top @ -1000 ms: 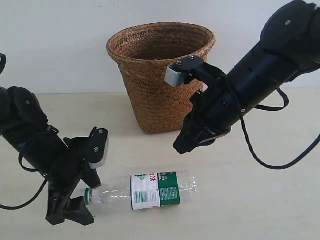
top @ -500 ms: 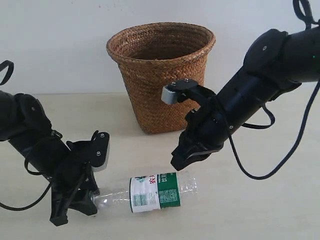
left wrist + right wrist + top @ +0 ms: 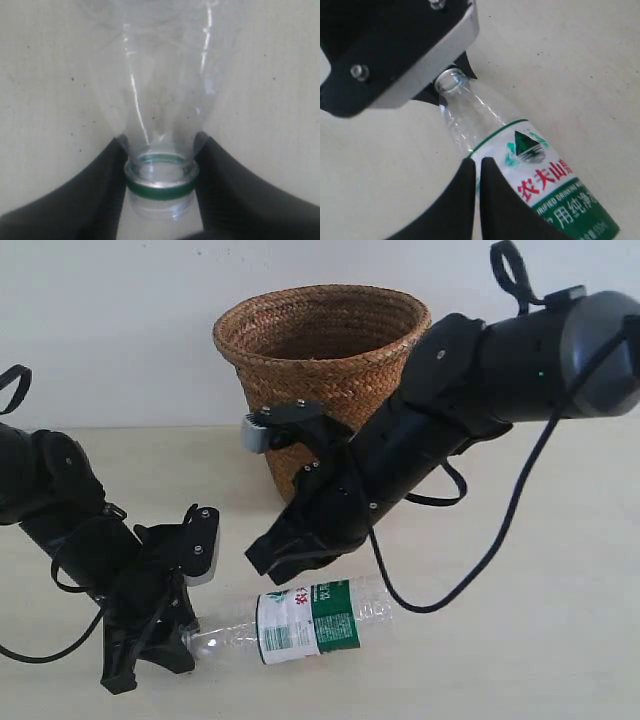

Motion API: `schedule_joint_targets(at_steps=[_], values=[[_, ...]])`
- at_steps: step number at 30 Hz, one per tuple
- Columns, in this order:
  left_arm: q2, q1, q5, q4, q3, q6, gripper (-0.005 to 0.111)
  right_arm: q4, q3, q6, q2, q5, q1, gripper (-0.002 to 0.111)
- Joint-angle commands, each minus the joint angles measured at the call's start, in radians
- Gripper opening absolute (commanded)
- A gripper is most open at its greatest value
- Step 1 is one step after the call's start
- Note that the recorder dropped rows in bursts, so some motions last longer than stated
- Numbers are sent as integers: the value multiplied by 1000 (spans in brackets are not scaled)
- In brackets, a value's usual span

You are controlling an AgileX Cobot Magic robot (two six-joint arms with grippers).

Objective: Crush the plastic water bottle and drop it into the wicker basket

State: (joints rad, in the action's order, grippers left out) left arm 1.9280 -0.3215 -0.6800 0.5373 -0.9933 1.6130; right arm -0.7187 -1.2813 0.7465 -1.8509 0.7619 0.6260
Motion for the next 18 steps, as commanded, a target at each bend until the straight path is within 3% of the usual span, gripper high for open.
schedule_joint_targets(at_steps=[1, 18], values=[[5, -6, -8, 1, 5, -1, 4, -2, -88, -99, -83, 76, 10, 0], [5, -6, -27, 1, 5, -5, 4, 37, -166, -164, -306, 77, 12, 0]])
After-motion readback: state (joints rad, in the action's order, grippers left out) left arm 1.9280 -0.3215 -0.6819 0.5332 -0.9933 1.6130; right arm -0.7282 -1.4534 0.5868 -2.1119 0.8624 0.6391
